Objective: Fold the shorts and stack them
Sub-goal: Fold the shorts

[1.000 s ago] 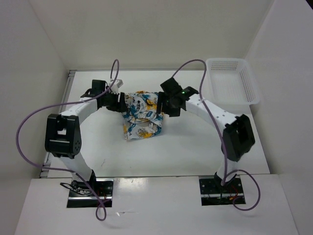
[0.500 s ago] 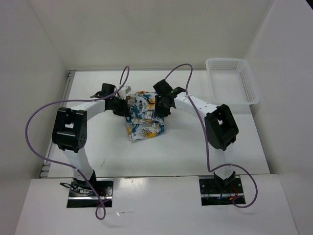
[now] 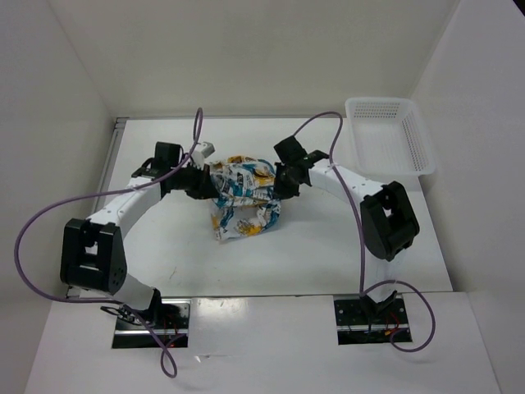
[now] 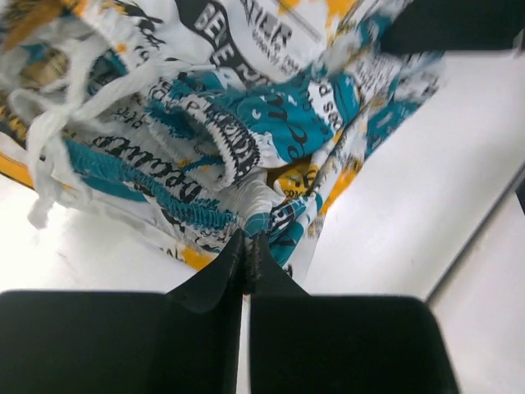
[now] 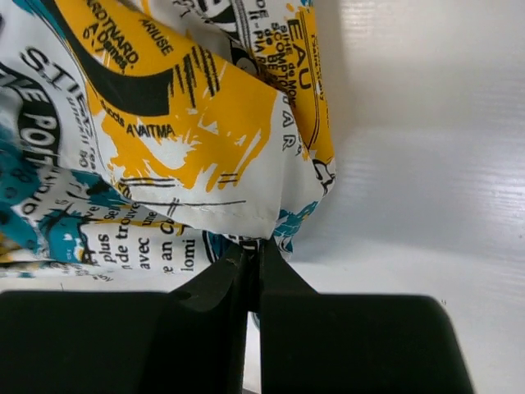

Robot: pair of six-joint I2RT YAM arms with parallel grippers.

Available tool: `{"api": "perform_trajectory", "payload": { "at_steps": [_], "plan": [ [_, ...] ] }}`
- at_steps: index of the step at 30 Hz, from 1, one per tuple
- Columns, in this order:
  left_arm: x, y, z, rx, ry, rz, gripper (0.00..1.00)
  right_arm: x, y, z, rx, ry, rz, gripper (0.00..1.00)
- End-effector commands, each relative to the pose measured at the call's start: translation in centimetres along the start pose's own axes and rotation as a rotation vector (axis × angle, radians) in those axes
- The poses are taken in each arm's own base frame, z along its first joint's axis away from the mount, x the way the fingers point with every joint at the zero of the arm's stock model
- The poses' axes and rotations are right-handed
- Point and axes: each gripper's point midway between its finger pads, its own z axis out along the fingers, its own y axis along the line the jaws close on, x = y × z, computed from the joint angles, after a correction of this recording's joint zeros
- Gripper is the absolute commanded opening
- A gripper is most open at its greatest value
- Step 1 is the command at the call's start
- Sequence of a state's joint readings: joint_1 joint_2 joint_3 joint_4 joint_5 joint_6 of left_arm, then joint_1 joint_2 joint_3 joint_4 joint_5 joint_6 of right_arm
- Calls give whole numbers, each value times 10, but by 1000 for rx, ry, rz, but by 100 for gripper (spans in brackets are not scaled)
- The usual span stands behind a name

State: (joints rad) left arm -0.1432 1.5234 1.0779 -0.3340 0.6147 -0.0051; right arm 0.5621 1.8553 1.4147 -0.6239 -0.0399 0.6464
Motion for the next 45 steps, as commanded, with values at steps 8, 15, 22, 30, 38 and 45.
{"api": "perform_trajectory", "payload": {
  "at_steps": [8, 15, 22, 30, 38, 45],
  "plan": [
    [67, -1, 11, 34, 172, -126, 69, -8, -4, -33, -50, -65, -32, 56],
    [17, -1, -20, -20, 35, -55, 52, -26, 8, -71, -93, -121, -74, 81],
    [-19, -19, 20, 62, -60, 107, 8, -42, 44, -67, -221, -108, -90, 9],
    [9, 12, 83, 19, 27, 90, 5, -20, 7, 2, -149, -10, -58, 6],
    [67, 25, 93, -4, 171, 0, 3, 44, -69, 54, 43, 110, 13, 0],
    [72, 19, 87, 10, 225, -36, 3, 30, -63, 16, 46, 35, -12, 0]
  ]
}}
